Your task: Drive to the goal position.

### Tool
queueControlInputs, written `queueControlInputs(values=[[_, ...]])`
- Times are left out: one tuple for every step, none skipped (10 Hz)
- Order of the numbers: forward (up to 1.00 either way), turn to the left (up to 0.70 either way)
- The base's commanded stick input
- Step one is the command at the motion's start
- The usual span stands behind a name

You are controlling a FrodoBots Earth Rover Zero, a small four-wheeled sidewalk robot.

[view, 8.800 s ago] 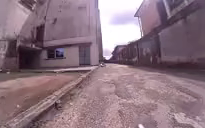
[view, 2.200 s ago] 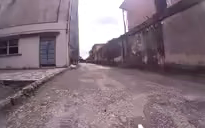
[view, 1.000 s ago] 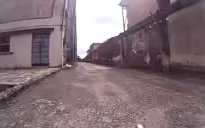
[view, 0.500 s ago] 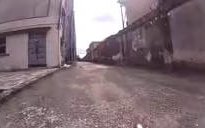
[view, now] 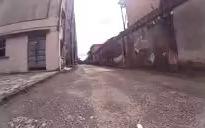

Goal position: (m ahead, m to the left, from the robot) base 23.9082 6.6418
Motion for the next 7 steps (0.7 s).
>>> queueControlInputs(values=[[0.5, 0.0], [0.5, 0.0], [0.5, 0.0], [0.5, 0.0], [0.5, 0.0], [0.5, 0.0], [0.5, 0.0]])
